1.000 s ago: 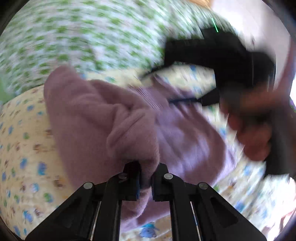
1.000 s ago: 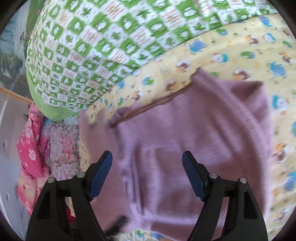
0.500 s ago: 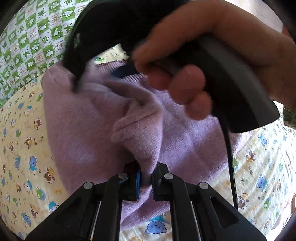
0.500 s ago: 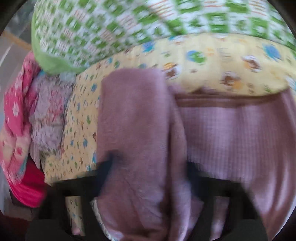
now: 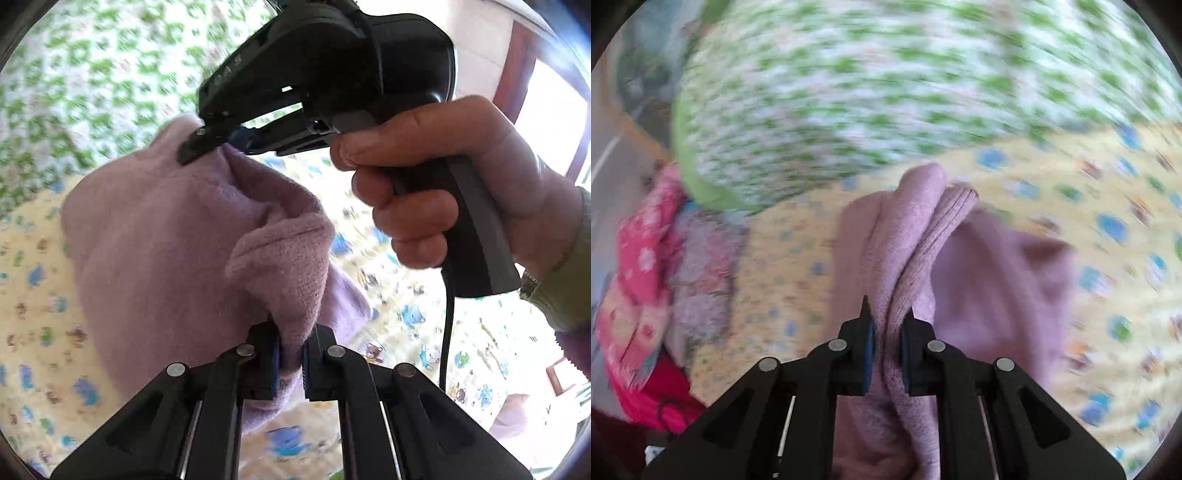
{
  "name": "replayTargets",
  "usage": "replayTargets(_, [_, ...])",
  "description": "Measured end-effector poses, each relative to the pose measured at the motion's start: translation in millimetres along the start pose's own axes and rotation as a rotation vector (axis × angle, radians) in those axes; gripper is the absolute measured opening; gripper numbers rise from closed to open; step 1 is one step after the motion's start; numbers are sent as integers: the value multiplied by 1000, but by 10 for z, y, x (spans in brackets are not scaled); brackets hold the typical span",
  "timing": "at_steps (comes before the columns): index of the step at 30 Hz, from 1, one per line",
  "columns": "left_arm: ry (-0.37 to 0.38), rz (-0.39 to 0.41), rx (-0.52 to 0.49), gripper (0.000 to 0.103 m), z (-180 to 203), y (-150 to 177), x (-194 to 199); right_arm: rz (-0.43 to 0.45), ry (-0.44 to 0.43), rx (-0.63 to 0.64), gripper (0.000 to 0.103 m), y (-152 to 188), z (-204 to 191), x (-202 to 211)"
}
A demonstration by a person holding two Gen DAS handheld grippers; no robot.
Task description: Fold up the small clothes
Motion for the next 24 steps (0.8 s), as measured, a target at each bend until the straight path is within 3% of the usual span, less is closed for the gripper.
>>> replayTargets(2, [4, -48, 3, 6, 20, 51, -211, -21, 47, -25, 13, 107, 246, -133])
replayTargets(6, [-2, -103, 2, 6, -39, 129, -479, -9, 63, -27, 13, 206, 407, -272])
replayTargets(14, [20, -129, -19, 7, 81, 120, -615, 15, 73, -69, 13, 295, 472, -234])
replayTargets(18, [23, -146, -12, 9, 4, 73, -678, 18, 67, -104, 22, 300, 476, -198])
replayTargets(19, [29, -146, -10, 12, -5, 67, -662, 28, 76, -115, 25, 315, 476, -152])
replayTargets(21, [49, -146, 0, 24, -16, 64, -577, 54, 90, -133, 41, 366, 468, -21])
replayTargets(23, [75, -160, 9, 57, -23, 73, -497, 84, 93, -149, 50, 444, 449, 127])
replayTargets(24, [81, -155, 8, 60, -29, 96, -414, 102, 84, -156, 50, 504, 432, 215])
Point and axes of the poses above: each gripper's, at about its wrist camera, not at the fingertips, and x roughly against the way its jaws point, z to its right, y to its underside, the point moved 1 cm from there along -x, roughly the way its jaws point, and after that the axes turned 3 degrees about x, right-handed, at the moved point
